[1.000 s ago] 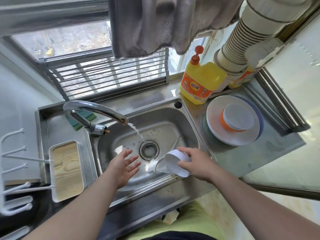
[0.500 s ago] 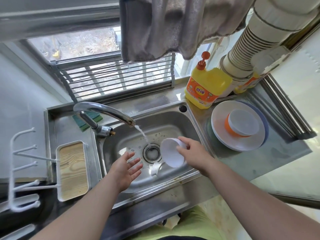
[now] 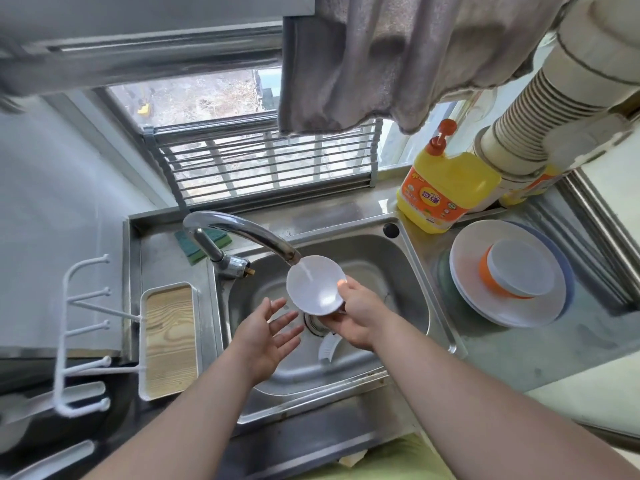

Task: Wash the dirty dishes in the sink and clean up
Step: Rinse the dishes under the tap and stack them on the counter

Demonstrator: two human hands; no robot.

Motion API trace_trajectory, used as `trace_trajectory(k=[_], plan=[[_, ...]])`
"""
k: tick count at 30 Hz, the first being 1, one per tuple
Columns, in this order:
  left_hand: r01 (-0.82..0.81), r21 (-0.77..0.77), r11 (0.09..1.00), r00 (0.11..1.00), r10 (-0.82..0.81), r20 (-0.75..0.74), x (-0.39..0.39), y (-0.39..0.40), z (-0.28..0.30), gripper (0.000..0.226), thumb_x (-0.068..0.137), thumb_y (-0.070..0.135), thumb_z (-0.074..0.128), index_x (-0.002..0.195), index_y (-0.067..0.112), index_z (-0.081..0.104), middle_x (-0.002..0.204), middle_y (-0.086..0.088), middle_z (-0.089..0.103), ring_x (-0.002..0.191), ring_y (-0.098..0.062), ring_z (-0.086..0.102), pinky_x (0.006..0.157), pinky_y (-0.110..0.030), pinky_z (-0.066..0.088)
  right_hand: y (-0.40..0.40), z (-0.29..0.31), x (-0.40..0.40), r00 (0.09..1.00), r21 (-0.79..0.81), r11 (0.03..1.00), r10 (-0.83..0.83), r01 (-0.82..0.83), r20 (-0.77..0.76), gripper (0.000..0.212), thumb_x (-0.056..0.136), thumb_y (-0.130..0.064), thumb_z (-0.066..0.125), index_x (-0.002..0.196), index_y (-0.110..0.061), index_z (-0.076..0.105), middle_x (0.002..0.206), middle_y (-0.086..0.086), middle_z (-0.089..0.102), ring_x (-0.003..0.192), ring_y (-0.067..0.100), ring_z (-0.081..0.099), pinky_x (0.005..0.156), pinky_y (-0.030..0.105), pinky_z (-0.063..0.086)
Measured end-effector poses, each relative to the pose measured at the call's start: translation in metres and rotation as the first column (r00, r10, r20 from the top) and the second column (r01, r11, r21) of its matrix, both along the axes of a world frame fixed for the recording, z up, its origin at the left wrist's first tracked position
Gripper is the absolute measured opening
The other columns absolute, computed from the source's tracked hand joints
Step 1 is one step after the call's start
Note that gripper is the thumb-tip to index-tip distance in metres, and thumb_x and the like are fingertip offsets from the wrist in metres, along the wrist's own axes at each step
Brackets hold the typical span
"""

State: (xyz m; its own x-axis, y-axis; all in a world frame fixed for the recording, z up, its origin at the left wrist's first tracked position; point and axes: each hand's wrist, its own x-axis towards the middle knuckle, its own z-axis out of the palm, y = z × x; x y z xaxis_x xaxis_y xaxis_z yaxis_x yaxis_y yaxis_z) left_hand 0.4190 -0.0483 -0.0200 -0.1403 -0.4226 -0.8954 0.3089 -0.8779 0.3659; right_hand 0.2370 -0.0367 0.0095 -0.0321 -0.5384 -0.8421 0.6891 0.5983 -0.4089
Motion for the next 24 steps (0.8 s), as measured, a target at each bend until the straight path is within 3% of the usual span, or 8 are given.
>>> trace_trajectory(k=[4,13,16,18,20,24], plan=[[-0.03,0.018,0.999,1.0,0.03,0.011,0.005,0.002,-0.003,0.042,0.11,0.048,0.043,0.129,0.018,0.066,0.127,-0.014,0.071,0.115,-0.039,0.069,0.09,-0.049,0.056,0.01,-0.005,-0.022,0.999,0.044,0.999,0.01,-0.008,-0.032,0.023,0.113,-0.023,0.039,0.123,-0.025,0.06,0.122,0.018,0.056,0.103,0.037,0.062,0.089,0.052,0.058],[0.003,0.004,1.0,1.0,-0.003,0.011,-0.01,0.001,0.004,0.04,0.111,0.047,0.042,0.129,0.019,0.064,0.127,-0.014,0.071,0.111,-0.035,0.072,0.086,-0.047,0.057,0.014,-0.013,-0.001,0.997,-0.005,0.997,0.081,-0.081,-0.01,0.028,0.113,-0.026,0.042,0.136,-0.022,0.057,0.123,0.018,0.058,0.103,0.034,0.064,0.105,0.057,0.052],[0.005,0.008,1.0,1.0,-0.005,0.027,-0.006,0.002,0.001,0.041,0.111,0.047,0.042,0.129,0.019,0.065,0.127,-0.014,0.07,0.113,-0.037,0.07,0.088,-0.048,0.057,0.028,-0.011,-0.022,0.994,0.001,0.994,0.108,-0.108,-0.02,0.027,0.112,-0.026,0.043,0.133,-0.022,0.059,0.13,0.021,0.057,0.106,0.036,0.064,0.086,0.05,0.061],[0.001,0.013,1.0,0.999,-0.002,0.042,-0.002,0.003,-0.004,0.042,0.111,0.048,0.042,0.13,0.019,0.065,0.128,-0.013,0.07,0.115,-0.038,0.069,0.09,-0.049,0.056,0.04,-0.011,-0.046,0.987,0.024,0.989,0.145,-0.144,-0.065,0.027,0.112,-0.025,0.045,0.134,-0.023,0.06,0.133,0.02,0.056,0.106,0.037,0.063,0.077,0.047,0.062],[0.002,0.023,1.0,0.999,-0.003,0.053,0.002,0.004,-0.009,0.042,0.11,0.048,0.043,0.131,0.02,0.065,0.128,-0.013,0.07,0.115,-0.038,0.068,0.089,-0.048,0.055,0.054,-0.01,-0.074,0.968,0.057,0.979,0.201,-0.194,-0.151,0.028,0.111,-0.024,0.046,0.135,-0.025,0.061,0.132,0.017,0.055,0.108,0.036,0.061,0.081,0.048,0.061],[0.001,0.045,0.999,0.997,-0.005,0.082,0.005,0.009,-0.018,0.042,0.11,0.049,0.043,0.131,0.02,0.065,0.126,-0.012,0.071,0.113,-0.038,0.069,0.091,-0.049,0.054,0.083,-0.005,-0.127,0.844,0.107,0.914,0.402,-0.391,-0.355,0.032,0.112,-0.023,0.043,0.136,-0.031,0.063,0.135,0.012,0.056,0.111,0.033,0.06,0.081,0.042,0.061]])
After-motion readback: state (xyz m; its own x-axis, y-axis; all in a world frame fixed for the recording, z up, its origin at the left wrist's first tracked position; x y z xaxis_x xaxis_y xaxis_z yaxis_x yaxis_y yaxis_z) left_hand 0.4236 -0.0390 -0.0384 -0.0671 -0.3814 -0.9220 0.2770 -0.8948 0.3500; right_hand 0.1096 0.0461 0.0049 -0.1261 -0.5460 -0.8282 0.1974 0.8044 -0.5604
